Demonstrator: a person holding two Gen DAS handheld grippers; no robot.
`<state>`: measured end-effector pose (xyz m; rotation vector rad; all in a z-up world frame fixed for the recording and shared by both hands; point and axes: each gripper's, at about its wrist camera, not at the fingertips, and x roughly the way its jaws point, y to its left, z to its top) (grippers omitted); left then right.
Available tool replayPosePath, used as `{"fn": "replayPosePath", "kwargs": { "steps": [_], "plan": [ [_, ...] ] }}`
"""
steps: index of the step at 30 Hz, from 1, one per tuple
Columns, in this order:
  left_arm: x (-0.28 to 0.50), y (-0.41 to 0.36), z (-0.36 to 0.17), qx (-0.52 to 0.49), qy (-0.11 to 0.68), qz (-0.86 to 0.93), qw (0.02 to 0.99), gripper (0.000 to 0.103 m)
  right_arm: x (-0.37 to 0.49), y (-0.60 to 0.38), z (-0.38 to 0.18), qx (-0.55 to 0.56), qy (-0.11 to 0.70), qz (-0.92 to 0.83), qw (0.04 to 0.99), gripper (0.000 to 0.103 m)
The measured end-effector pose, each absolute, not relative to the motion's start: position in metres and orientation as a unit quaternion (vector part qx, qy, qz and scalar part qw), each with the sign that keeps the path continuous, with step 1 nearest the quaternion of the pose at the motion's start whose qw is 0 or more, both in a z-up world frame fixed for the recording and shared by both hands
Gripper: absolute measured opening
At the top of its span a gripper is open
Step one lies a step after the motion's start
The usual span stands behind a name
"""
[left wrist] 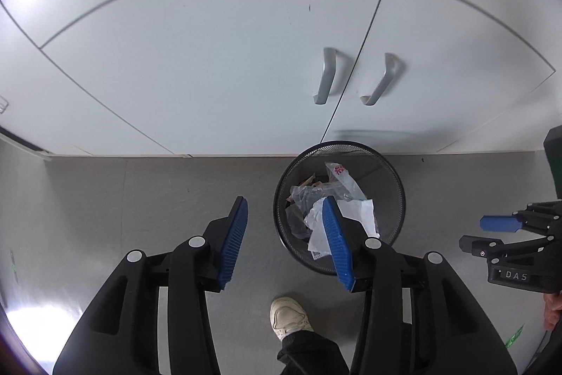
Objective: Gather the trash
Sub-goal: 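Move both open grippers back toward the blue bag on the counter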
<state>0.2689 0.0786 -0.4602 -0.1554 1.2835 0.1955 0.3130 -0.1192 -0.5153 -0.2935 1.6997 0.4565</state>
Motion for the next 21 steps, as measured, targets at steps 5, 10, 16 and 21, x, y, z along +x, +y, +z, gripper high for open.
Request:
{"fn": "replayPosePath", "kwargs": {
  "steps": [5, 10, 16, 21],
  "plan": [
    [0.25, 0.079, -0.408, -0.094, 0.6, 0.093, 0.789, 0.048, 0.301, -0.111, -0.448, -0.14, 0.717, 0.216, 0.648, 0.057],
    [0.233, 0.075, -0.345, -0.085, 0.595, 0.089, 0.795, 0.052, 0.288, -0.114, -0.379, -0.137, 0.704, 0.229, 0.658, 0.063],
    [0.227, 0.074, -0.25, -0.074, 0.562, 0.072, 0.82, 0.059, 0.284, -0.125, -0.291, -0.142, 0.668, 0.241, 0.689, 0.073],
    [0.225, 0.071, -0.193, -0.069, 0.555, 0.055, 0.827, 0.059, 0.29, -0.138, -0.225, -0.115, 0.644, 0.229, 0.72, 0.074]
  ]
}}
